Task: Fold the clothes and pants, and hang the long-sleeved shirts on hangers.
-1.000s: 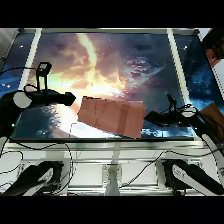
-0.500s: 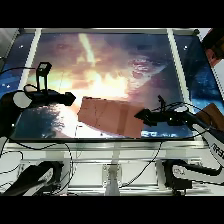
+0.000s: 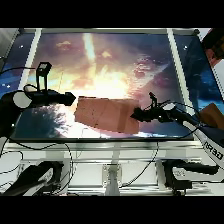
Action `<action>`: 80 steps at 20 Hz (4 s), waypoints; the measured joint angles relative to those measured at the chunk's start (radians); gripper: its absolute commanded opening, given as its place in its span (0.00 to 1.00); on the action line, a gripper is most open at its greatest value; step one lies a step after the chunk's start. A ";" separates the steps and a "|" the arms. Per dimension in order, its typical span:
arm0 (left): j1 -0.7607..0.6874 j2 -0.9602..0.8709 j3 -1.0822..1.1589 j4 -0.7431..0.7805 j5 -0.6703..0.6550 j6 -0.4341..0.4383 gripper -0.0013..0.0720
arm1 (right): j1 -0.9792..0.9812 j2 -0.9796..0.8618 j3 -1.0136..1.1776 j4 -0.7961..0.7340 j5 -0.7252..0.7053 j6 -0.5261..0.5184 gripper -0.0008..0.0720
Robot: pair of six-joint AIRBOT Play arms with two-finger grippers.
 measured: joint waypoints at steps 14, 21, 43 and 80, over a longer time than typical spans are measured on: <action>0.000 0.000 0.000 0.000 0.000 0.000 0.96 | -0.291 0.338 0.464 -0.433 0.307 0.299 0.02; 0.000 0.000 0.000 0.000 0.000 0.000 0.96 | -0.733 0.471 0.698 -0.780 0.464 0.470 0.02; 0.000 0.000 0.000 0.000 0.000 0.000 0.96 | -1.322 0.456 0.658 -1.047 0.629 0.500 0.94; 0.000 0.000 0.000 0.000 0.000 0.000 0.96 | 0.079 0.394 0.659 -0.864 0.430 0.173 0.02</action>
